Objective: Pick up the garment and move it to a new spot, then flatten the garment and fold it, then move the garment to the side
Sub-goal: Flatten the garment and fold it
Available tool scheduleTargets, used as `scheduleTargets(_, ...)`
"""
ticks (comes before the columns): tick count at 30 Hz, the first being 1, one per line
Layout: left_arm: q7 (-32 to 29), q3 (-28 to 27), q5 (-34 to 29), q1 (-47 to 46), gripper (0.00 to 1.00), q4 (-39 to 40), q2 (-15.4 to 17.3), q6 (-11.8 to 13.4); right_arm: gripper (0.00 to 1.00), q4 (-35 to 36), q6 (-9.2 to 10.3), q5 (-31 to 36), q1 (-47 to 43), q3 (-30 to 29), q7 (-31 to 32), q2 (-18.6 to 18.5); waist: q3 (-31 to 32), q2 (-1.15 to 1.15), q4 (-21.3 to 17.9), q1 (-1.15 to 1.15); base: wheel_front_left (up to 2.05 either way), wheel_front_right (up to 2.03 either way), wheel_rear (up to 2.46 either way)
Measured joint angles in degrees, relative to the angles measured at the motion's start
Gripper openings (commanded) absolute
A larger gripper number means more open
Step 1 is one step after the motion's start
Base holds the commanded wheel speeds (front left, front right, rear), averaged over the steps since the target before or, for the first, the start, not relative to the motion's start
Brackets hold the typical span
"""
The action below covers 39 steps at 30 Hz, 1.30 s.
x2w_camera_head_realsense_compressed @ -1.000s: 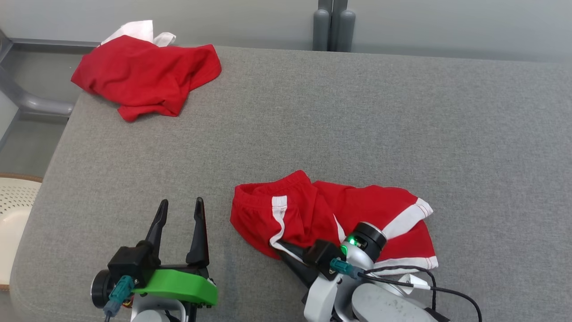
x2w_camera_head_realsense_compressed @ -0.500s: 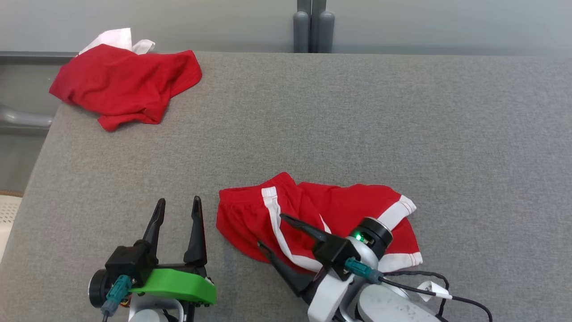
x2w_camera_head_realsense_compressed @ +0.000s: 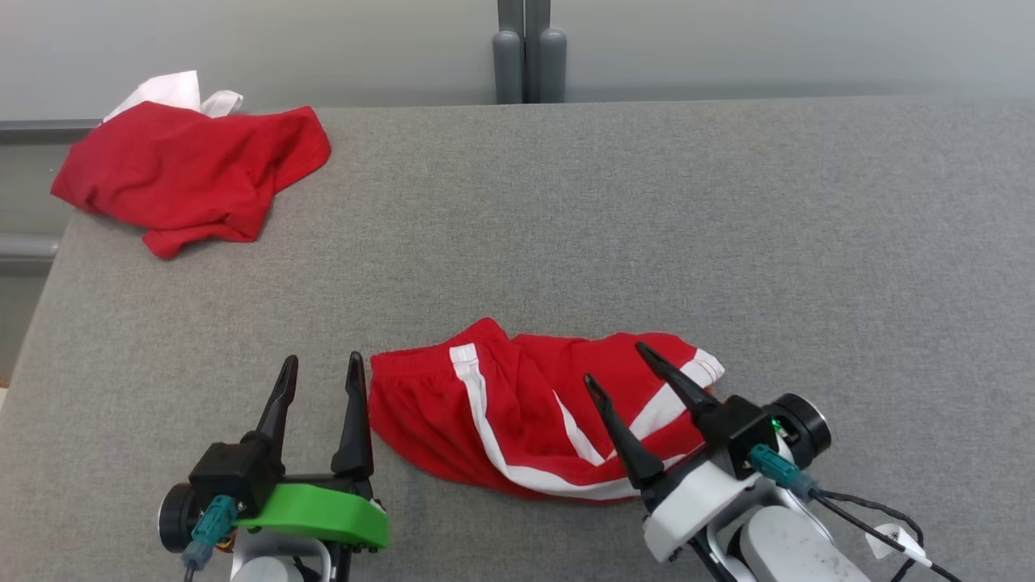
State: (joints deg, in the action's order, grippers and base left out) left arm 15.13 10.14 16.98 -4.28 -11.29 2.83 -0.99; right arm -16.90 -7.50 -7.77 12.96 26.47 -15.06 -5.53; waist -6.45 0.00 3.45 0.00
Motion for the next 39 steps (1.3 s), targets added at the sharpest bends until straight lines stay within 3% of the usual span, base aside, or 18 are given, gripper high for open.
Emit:
scheduleTargets(11,0.00,1.02,-0.40,-1.12,1.00,-0.32,0.00,-0.14,1.00,1.33,0.00,1.97,-4.85,-8.93,0.00,1.31,0.17,0.00,-1.18,0.00,0.00,0.00,0.00)
scheduleTargets(19,-0.53,6.17,-4.34,-4.78,1.00,-5.79,0.19,-2.90,1.00,1.32,0.00,2.88,-5.30,-10.07,0.00,2.02,0.25,0.00,-1.41,0.00,0.00,0.00,0.00)
scheduleTargets(27,-9.04,13.30,-5.89,-12.48,1.00,-10.44,0.92,-5.57,1.00,1.36,0.00,3.42,-5.63,-10.68,0.00,2.36,0.54,0.00,-2.33,0.00,0.00,0.00,0.00)
scheduleTargets(39,-21.73,18.13,-3.53,-16.95,1.00,-14.59,5.77,-6.25,1.00,1.36,0.00,3.88,-6.63,-11.67,0.00,2.53,1.49,0.00,-3.43,0.00,0.00,0.00,0.00)
